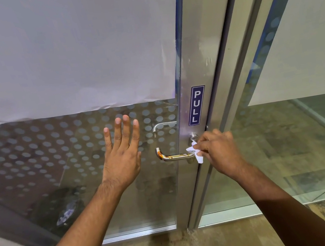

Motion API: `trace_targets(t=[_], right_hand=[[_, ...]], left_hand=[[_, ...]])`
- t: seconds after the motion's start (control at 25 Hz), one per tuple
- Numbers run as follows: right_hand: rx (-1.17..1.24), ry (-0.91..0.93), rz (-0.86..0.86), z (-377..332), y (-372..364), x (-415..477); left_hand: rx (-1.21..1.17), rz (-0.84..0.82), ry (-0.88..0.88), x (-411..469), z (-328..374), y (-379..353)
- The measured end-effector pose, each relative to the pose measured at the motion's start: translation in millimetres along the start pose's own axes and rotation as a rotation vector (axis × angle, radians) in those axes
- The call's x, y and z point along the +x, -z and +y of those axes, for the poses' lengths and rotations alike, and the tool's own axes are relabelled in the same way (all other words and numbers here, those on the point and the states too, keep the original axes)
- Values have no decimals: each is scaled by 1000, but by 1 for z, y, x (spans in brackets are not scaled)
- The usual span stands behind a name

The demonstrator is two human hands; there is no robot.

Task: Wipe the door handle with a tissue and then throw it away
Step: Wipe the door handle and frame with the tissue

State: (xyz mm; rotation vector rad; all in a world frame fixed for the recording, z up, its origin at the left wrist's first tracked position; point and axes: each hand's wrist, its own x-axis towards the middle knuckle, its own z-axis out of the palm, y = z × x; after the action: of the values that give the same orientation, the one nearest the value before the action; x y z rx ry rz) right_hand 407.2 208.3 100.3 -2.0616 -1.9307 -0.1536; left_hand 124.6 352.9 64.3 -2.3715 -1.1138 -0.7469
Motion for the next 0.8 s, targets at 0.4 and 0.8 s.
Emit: trace_targets(t=[0.4,0.8], right_hand=[[78,-30,113,-18,-11,-8],[69,-89,195,-50,-17,-12]], left_hand=[[-6,-9,10,0,1,0],[-14,-21,13,0,3,0]])
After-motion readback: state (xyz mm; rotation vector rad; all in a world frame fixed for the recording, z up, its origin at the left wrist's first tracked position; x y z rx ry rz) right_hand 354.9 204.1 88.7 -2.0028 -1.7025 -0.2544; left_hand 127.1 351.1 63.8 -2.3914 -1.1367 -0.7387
